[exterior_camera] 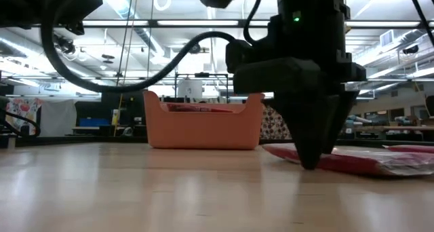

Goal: Sort popcorn bags into baskets
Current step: Put the red popcorn bag into the orange bin

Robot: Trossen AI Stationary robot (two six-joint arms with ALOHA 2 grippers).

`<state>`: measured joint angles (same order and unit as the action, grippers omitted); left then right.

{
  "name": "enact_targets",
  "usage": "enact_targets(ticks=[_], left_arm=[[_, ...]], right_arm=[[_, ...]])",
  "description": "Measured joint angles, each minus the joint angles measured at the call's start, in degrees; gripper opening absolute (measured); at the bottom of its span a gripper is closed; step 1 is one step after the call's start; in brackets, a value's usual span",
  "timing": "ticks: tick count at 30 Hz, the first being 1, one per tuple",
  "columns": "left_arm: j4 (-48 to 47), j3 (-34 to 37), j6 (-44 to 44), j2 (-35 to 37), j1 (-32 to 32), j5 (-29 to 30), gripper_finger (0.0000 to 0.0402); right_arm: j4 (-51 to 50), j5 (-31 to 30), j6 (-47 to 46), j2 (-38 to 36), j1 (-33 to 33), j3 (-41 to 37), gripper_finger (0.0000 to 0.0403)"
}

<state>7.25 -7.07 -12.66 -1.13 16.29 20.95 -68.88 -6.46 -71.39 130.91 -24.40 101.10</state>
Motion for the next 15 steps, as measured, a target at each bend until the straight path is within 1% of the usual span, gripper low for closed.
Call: enact_targets(ticks=[3,9,10,12,15], left_arm=[[0.0,0.0,0.0,0.0,0.0,0.0,0.0079],[0.0,0.0,0.0,0.0,0.0,0.0,0.0079],[0.0,0.0,0.0,0.0,0.0,0.0,0.0079],[0.0,0.0,0.0,0.0,0.0,0.0,0.0079],[-0.1,0.0,0.0,0.0,0.0,0.0,0.0079]], right_arm=[[-0.1,1.0,1.3,-0.1,0.1,-0.7,0.0141],[-1.1,2.1,6.9,0.0,0.0,-0.8,0.0028],[-1.4,2.1,7.8,0.0,-0.1,-0.5,0.0017],[-2.4,1.5,10.0,0.3,-0.2,0.8,0.0012],[-4.4,-2.9,12.9,0.6,-0.7,4.2,0.0015]])
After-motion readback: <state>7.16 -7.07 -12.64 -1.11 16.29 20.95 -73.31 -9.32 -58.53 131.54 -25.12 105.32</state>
